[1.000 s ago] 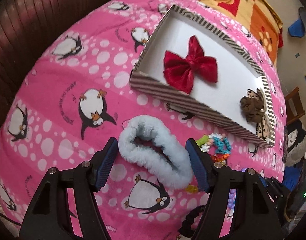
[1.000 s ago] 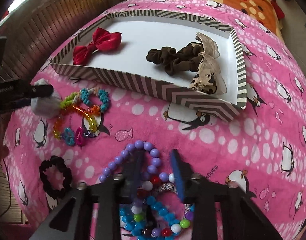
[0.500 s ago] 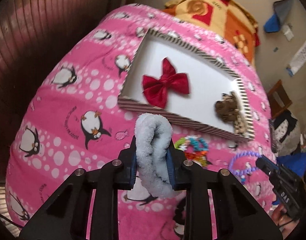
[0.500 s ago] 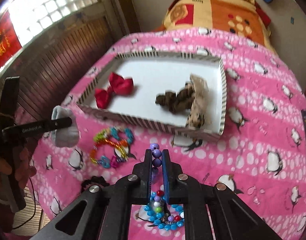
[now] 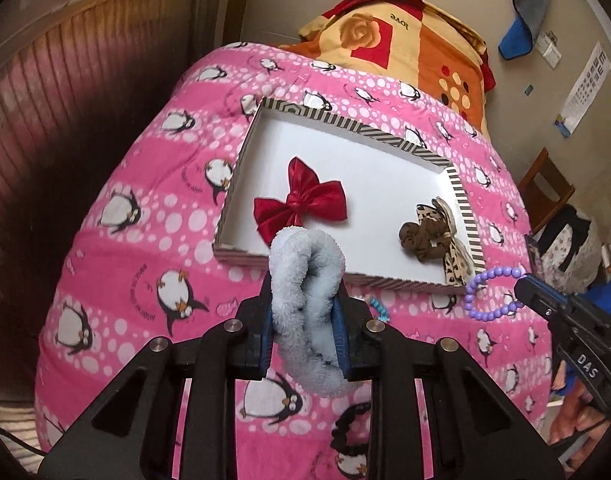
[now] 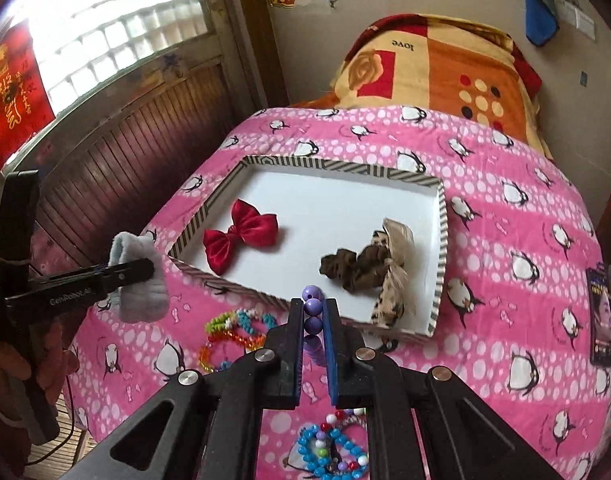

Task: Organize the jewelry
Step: 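Carry the headband and purple bracelet into the tray and open both tools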

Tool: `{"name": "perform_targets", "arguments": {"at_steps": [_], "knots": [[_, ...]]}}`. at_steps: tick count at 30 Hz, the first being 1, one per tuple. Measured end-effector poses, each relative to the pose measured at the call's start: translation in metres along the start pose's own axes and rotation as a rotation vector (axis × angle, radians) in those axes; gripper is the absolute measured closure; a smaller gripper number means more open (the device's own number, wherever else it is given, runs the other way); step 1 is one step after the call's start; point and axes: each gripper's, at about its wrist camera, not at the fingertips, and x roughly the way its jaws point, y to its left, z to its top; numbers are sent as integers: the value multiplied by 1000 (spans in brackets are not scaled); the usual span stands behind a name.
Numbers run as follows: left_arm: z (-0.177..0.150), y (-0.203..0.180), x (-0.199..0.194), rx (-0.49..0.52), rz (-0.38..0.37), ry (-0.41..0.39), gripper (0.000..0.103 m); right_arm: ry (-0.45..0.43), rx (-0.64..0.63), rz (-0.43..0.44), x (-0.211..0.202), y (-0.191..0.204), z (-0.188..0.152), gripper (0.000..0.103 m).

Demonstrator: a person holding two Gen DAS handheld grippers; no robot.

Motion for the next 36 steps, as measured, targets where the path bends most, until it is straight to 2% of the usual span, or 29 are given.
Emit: {"name": "perform_targets", "arguments": {"at_steps": [6,15,24,31,36], "knots": [[13,-18,16,44,24,-2,80,6,-24,-5,14,1,18,95],[35,-35,47,59,45,13,80,31,-63,0,47,0,47,95],[50,-37,90,8,44,68,80,87,-36,78,103,-6,76,95],[55,-41,126,-5,53,125,80,164,24,40,165,-45,89,95],[56,-38,134,-4,71,127,80,191,85,50,193,-65,92,95]]}}
